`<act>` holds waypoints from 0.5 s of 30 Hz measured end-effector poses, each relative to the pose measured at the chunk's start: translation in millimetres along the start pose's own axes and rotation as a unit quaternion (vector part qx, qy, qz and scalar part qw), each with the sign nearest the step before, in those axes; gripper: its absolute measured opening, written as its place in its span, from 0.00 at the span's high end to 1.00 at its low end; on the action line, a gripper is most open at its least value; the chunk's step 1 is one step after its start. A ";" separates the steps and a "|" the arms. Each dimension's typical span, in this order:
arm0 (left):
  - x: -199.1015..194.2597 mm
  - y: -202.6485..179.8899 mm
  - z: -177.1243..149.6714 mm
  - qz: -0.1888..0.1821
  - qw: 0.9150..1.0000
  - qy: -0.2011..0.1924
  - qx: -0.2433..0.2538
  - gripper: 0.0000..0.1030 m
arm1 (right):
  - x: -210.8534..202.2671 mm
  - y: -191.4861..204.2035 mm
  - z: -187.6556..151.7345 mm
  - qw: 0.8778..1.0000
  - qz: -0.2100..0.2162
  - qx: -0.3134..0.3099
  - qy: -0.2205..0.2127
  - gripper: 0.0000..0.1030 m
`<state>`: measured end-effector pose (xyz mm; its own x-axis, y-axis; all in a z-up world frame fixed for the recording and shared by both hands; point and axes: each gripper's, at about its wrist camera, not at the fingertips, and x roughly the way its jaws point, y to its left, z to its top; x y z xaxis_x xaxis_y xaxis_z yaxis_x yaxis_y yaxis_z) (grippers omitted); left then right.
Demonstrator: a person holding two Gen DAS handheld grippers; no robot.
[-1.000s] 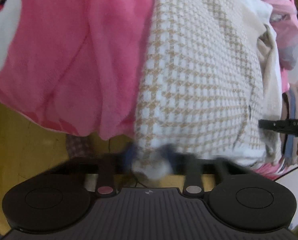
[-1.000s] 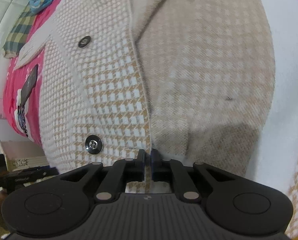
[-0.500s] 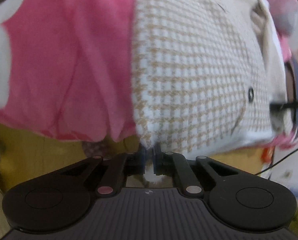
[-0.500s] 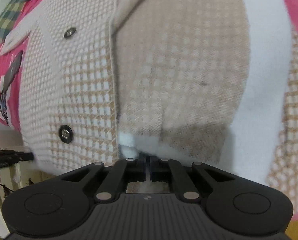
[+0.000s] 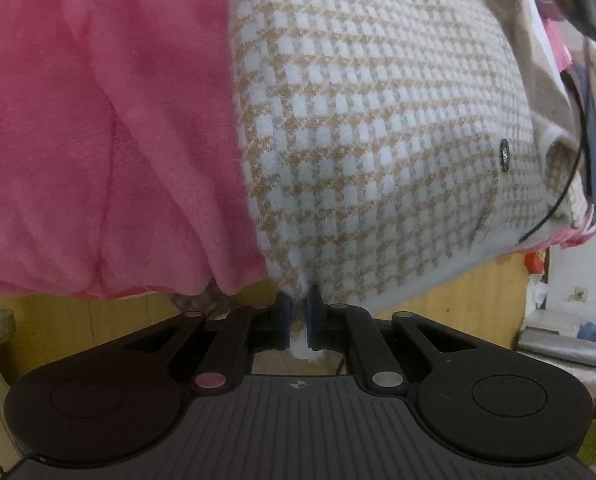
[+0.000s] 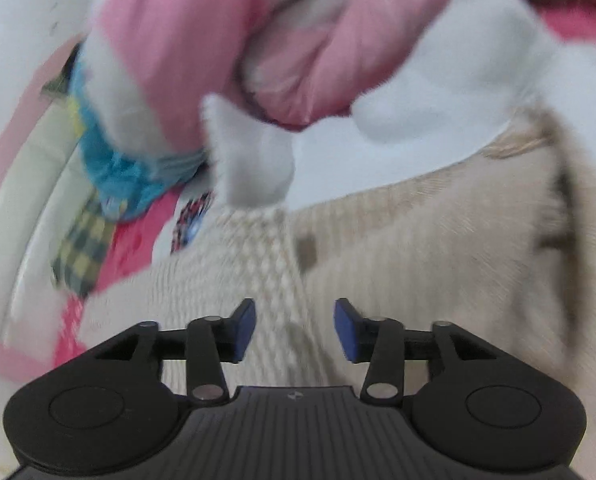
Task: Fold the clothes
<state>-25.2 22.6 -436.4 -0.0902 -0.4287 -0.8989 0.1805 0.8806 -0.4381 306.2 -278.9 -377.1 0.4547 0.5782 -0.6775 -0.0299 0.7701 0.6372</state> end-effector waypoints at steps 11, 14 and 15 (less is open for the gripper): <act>8.1 12.5 14.0 -0.029 0.999 0.022 -0.023 0.95 | 3.5 5.8 -20.8 0.996 0.064 0.048 -0.035 0.96; 8.4 15.9 17.4 -0.032 0.999 0.028 -0.023 0.95 | 8.4 4.2 -28.4 0.996 -0.071 0.017 -0.057 0.96; 8.7 16.6 18.7 -0.033 0.999 0.030 -0.023 0.95 | 17.7 6.2 -32.0 0.991 -0.123 -0.003 -0.047 0.96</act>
<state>-4.6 29.7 -451.5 -0.1594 -0.4742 -0.8659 0.1281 0.8597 -0.4944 285.6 -255.3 -396.8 0.5295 0.3460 -0.7746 0.0861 0.8864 0.4548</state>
